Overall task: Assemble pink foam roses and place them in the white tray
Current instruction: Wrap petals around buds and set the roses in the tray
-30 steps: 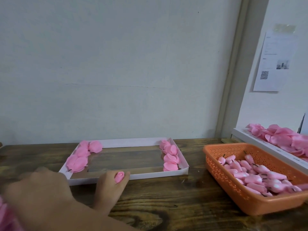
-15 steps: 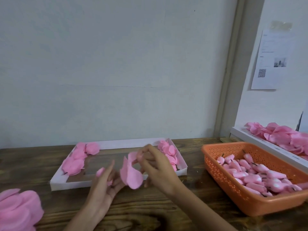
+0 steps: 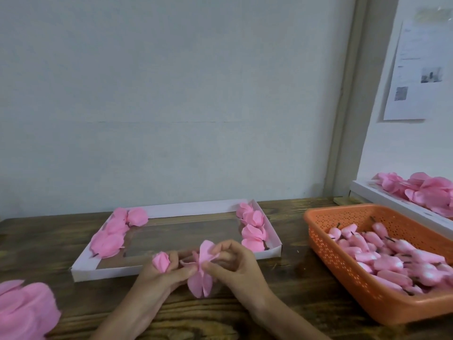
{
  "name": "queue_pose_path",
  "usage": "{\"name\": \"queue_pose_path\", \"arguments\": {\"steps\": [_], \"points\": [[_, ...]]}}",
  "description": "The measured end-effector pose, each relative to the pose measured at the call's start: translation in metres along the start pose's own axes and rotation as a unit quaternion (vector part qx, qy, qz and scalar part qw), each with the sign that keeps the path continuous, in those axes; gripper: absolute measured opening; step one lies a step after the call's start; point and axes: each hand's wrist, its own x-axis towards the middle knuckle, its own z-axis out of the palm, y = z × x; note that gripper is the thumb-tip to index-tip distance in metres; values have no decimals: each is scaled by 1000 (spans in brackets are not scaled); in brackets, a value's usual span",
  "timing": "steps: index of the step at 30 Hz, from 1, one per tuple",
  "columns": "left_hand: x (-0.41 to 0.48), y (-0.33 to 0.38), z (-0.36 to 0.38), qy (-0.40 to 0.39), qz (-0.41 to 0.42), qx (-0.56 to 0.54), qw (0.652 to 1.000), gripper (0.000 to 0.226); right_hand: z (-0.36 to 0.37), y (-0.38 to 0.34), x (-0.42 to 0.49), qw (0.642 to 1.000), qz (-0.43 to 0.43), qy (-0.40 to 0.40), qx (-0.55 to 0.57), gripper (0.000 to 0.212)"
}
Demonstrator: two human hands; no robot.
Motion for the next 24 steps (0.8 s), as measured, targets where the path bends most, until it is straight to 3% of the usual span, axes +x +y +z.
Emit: {"name": "queue_pose_path", "arguments": {"steps": [5,10,13,19,22,24], "points": [[-5,-3,0,16,-9,35,999,59,1,1,1,999,-20,17,28,35],[-5,-6,0,49,3,47,998,58,-1,3,1,999,7,17,27,60],[-3,-9,0,49,31,52,997,51,-2,3,3,999,14,8,30,53],[1,-8,4,125,46,83,988,46,-3,4,2,1000,-1,-23,11,13],[0,-9,3,146,70,79,984,53,-4,3,1,999,12,-29,24,12],[2,-9,1,153,73,64,984,53,-4,1,1,997,57,-35,38,32]]}}
